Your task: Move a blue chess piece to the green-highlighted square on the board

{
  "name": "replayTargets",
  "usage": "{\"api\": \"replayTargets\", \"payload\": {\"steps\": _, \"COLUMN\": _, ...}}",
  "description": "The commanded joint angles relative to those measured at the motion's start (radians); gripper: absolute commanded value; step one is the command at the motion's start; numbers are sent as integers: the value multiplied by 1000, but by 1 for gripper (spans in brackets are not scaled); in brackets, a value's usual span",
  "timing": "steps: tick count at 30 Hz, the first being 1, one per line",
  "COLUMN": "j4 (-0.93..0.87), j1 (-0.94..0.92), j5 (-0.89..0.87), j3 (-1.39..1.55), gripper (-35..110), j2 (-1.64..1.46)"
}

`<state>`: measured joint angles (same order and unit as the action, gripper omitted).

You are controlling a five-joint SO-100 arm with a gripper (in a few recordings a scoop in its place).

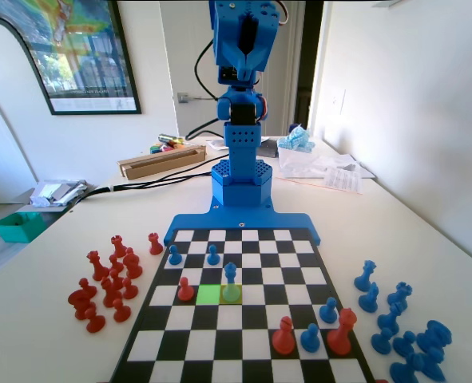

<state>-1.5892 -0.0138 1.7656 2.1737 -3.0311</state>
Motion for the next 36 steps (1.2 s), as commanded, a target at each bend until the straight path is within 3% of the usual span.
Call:
{"api": "replayTargets", "payload": {"steps": 1, "j4": 17, "j1": -14, "j5": 12, "j3": 5, "gripper": 1, "j2": -20}}
{"api": "replayTargets", "payload": {"steps": 36, "j4": 15, "j1": -8, "j5": 8, "j3": -2, "gripper": 1, "j2": -20}}
